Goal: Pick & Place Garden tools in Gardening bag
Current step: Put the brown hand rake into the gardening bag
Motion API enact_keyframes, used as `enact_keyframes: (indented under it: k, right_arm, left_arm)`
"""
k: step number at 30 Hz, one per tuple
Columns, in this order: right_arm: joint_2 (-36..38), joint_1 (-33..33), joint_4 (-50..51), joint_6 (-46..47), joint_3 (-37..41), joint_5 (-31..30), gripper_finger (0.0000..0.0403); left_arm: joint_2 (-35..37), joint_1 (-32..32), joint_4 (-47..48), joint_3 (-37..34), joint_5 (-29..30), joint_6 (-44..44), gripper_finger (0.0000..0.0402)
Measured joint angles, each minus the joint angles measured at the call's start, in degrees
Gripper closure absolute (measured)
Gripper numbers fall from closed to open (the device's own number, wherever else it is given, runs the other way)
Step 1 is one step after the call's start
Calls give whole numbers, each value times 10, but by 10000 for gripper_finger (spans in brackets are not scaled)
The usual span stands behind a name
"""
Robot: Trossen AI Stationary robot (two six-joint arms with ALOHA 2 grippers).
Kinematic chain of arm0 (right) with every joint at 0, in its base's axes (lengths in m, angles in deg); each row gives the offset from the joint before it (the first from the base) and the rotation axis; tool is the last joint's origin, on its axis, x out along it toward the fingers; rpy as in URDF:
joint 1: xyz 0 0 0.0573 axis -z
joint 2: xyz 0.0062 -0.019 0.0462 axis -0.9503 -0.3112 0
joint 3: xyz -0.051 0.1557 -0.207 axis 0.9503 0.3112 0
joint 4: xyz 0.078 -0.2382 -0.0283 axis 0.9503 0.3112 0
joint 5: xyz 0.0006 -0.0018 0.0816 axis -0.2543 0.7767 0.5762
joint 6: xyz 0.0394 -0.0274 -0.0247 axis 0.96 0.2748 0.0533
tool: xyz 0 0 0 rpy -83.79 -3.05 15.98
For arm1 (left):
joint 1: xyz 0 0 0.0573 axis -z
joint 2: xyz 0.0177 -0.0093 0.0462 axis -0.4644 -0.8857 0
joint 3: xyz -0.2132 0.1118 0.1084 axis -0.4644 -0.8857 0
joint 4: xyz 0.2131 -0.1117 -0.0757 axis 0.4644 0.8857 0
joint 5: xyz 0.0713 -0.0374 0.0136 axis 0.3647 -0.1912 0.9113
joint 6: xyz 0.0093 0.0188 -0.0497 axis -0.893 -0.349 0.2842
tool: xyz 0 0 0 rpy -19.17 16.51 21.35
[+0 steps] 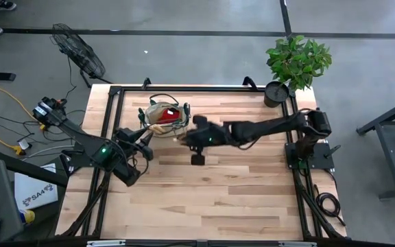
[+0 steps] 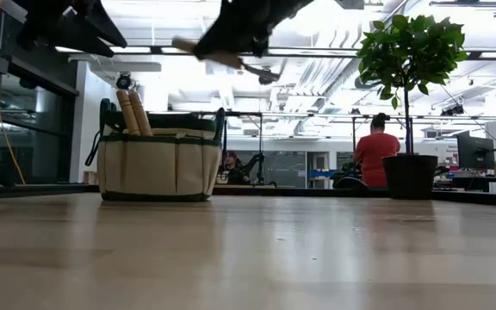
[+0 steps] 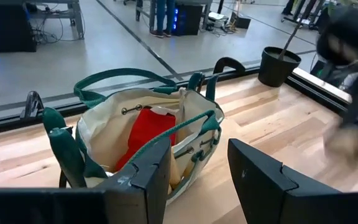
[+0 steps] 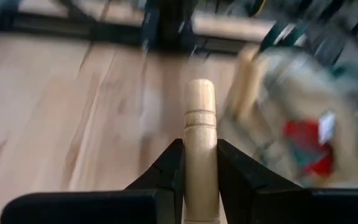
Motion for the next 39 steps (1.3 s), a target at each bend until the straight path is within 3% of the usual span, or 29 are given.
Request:
enact_keyframes:
  k: [12, 17, 22, 28, 35, 39]
  right_arm:
    - [-7, 106, -232, -107, 0, 164, 344]
    - [-41, 141, -337, -88, -1, 263, 344]
    - [-84, 159, -430, -56, 0, 280, 344]
    - [-111, 167, -447, -24, -1, 283, 344]
    - [-96, 162, -435, 17, -1, 329, 344]
    - [-90, 153, -449, 39, -1, 359, 344]
  left_arm:
    - [0, 1, -1, 0, -7, -11, 245]
    - [0, 0, -1, 0, -6, -11, 245]
    - [0, 0, -1, 0, -12, -12, 245]
    - [0, 0, -8, 0, -13, -12, 245]
    - [0, 0, -14, 0, 55, -16, 245]
    - [0, 0, -52, 0, 63, -86, 245]
